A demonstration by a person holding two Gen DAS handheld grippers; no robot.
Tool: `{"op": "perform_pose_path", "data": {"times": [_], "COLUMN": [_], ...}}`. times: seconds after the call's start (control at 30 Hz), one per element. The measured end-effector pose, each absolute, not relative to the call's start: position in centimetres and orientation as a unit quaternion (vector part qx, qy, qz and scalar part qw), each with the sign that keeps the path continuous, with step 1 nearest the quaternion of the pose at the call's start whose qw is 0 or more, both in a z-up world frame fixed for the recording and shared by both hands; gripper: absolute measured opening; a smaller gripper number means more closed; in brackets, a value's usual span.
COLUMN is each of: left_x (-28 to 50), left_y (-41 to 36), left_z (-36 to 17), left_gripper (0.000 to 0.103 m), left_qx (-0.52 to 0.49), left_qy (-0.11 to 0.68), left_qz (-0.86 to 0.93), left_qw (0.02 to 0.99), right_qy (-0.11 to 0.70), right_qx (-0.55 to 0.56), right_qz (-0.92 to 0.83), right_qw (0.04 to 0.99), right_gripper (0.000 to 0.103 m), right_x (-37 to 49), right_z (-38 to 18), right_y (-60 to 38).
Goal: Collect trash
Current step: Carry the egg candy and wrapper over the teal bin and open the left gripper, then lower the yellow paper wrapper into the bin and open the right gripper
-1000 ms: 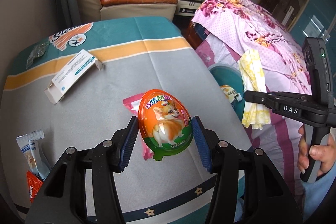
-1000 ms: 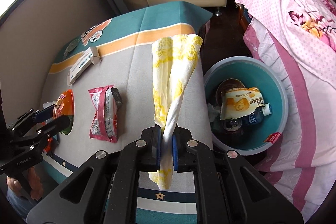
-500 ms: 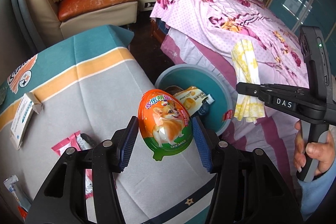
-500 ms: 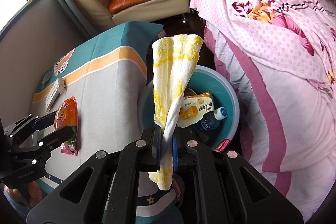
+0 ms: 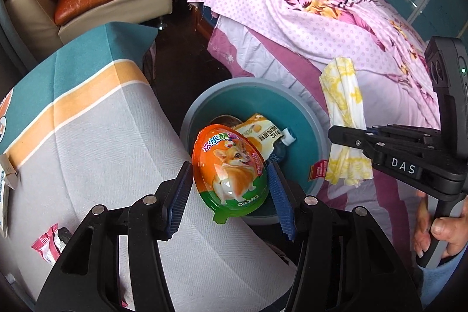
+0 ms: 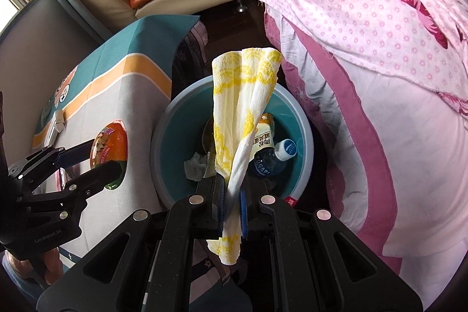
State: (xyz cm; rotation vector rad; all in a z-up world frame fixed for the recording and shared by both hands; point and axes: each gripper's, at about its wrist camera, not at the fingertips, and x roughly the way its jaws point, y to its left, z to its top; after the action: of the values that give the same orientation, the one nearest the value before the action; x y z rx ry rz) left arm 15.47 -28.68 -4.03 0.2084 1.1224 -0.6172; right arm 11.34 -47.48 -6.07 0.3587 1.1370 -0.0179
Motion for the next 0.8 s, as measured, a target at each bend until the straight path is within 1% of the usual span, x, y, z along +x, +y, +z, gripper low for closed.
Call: {"op": "perform_pose_path", "data": {"times": [0.4,0.5,0.53,0.57,0.63,0.8], "left_x": [17.2,17.3,17.3,17.3,17.2,17.4], "left_y": [-31.2,-31.4,-31.4,-31.4,-31.3,-30.2], "left_z": [-5.3,-5.4,-5.4,-5.3,-5.2,-5.2], "left_gripper": [0.054,0.056,0.063,0.071,0.078,0.079], "left_qx": [0.099,0.096,0.096,0.097,0.098,0.084], "left_qy": [0.528,0.527,0.528,0.526,0.519,0.524], "left_qz": [-0.298,-0.298,-0.299,-0.296,-0.290,-0.284], "left_qw": [0.789,0.790,0.790,0.791,0.798,0.799], "right_qy": [0.553,0.555,0.556,0.556,0.557,0.558], "right_qx": [0.170,0.169,0.168,0.167,0.165,0.160], "right_qz": [-0.017,-0.017,-0.018,-0.018,-0.018,-0.017], "right_qw": [0.815,0.814,0.814,0.814,0.814,0.814], "right_gripper": [0.008,0.008,0.008,0.008,0.008,0.008], "right_x": [12.3,12.4,12.5,12.5,12.5,12.6], "right_z": [-7.8,-7.9,-7.8,-7.8,-7.7,-7.5], "right_y": [-48.3,-48.4,-48.4,-48.5,-48.4,-47.9]}}
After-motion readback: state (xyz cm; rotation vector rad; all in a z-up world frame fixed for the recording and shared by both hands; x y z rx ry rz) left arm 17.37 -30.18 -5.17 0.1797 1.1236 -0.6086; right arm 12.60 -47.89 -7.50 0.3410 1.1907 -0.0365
